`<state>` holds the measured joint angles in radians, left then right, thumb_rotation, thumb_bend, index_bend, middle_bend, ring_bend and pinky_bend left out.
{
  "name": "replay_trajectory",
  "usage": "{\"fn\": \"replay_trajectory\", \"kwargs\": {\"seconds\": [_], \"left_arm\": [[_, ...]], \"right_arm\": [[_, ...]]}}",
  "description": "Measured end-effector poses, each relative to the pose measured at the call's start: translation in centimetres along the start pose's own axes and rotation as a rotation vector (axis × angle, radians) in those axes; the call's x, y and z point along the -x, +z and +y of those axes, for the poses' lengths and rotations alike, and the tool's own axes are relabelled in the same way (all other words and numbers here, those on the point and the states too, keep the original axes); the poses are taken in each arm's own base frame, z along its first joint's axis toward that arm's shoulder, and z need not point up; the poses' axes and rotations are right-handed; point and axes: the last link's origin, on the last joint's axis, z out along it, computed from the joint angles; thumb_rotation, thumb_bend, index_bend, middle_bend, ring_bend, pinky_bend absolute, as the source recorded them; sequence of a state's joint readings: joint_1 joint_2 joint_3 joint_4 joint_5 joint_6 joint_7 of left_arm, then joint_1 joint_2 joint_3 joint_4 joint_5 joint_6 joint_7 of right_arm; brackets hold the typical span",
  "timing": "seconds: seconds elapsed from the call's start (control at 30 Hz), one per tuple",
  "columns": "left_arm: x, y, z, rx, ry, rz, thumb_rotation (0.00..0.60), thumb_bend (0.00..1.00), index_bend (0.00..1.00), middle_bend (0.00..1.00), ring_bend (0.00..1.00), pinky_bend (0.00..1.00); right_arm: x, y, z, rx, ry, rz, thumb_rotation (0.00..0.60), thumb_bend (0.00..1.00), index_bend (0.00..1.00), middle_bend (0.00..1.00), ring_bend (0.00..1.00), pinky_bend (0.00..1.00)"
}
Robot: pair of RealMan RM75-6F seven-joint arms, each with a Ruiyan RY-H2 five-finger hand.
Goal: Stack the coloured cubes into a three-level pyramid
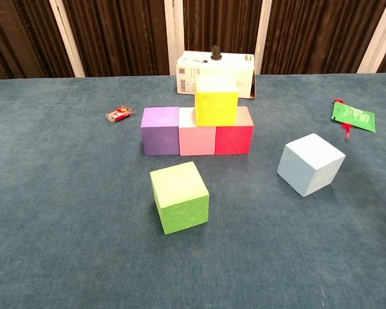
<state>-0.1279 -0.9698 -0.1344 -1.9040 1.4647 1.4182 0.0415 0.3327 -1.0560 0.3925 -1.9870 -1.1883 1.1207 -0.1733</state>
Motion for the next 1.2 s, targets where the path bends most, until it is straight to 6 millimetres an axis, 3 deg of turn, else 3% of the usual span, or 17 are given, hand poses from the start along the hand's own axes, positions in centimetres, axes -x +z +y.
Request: {"fn": "replay_trajectory", "kwargs": {"seconds": [0.27,0.53,0.87,1.2], "left_arm": [[0.2,1.2,3.0,0.085,0.073,-0.156,0.6,0.35,0.02,0.0,0.0,0.0],[1.4,3.6,6.9,0.25,0.183,-0.266,0.6,0.32,0.02,0.0,0.0,0.0],[2.9,6.5,12.1,0.571,0.34,-0.288,0.6,0.29,0.03,0.0,0.0,0.0],[5.9,8.7,13.2,0.725,0.408,-0.382,0.6,0.29,0.03,0.0,0.0,0.0]], "right_arm": [[1.8,-6.8,6.6,0.006,-0.022,0.03,0.6,0.25,0.03,0.06,0.0,0.0],[2.7,-12.8,8.6,0.024,-0.049,0.092,0.6,0.25,0.03,0.06,0.0,0.0],[2.9,-13.7,10.5,0.085,-0.069,0.135,0.6,0.25,0.03,0.06,0.0,0.0],[4.0,-13.3,11.1,0.165,-0.093,0.125,0.6,0.25,0.03,0.05,0.0,0.0]]}}
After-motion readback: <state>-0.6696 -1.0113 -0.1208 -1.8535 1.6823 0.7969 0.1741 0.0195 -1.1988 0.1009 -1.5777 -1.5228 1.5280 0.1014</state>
